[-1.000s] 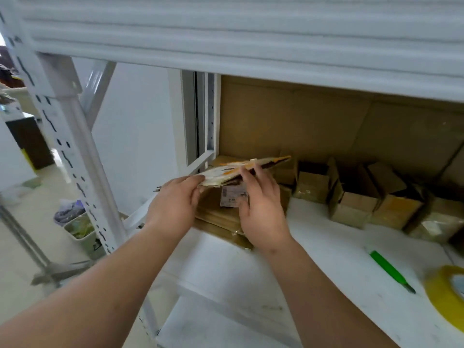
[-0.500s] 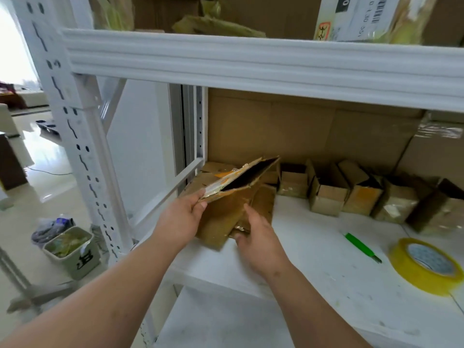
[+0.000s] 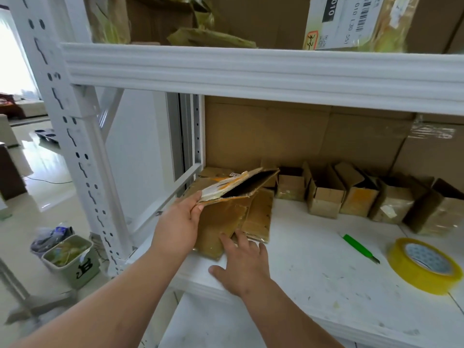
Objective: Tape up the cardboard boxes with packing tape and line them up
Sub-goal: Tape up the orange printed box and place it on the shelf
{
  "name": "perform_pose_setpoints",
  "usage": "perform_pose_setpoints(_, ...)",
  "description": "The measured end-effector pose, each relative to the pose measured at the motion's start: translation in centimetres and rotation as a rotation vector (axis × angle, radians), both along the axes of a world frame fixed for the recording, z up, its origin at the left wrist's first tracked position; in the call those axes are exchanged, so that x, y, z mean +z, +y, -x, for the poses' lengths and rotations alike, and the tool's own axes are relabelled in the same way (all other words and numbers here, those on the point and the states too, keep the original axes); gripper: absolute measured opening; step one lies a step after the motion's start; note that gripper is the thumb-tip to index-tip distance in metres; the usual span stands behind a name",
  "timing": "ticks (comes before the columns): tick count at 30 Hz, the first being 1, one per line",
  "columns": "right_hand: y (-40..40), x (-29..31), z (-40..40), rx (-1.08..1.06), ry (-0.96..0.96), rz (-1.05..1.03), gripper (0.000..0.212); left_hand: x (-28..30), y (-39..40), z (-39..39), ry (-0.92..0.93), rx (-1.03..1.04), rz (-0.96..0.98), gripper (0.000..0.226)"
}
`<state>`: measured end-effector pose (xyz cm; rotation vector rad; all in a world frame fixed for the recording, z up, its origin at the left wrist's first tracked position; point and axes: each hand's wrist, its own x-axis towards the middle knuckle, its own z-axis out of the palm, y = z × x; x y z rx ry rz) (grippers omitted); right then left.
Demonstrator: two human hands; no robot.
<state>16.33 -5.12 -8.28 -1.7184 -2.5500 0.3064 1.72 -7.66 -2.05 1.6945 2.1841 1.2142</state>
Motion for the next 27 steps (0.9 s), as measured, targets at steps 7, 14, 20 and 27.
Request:
perform_pose_setpoints(7, 2.4, -0.2, 1.3, 0.026, -0.076, -0.076, 0.072, 0.2, 1.1, 1.4, 0.037, 0.021, -0.118, 0.033)
perform_pose_setpoints(14, 5.9, 0.4, 1.6, -0.035, -0.095, -0.188, 0.059, -0.3, 2.4, 3.6, -0.005, 0.137, -0.111, 0.035)
perform_pose_setpoints(20, 8.2, 1.5, 2.2, -0.087, -0.131, -0.187, 0.057, 0.0, 3.2, 3.5, -0.077, 0.213, -0.149, 0.036)
perform_pose_setpoints(27, 10.2, 1.9, 1.7, -0.162, -0.169, -0.099, 0.057, 0.3, 3.6, 4.8, -0.134, 0.219, -0.198, 0.034)
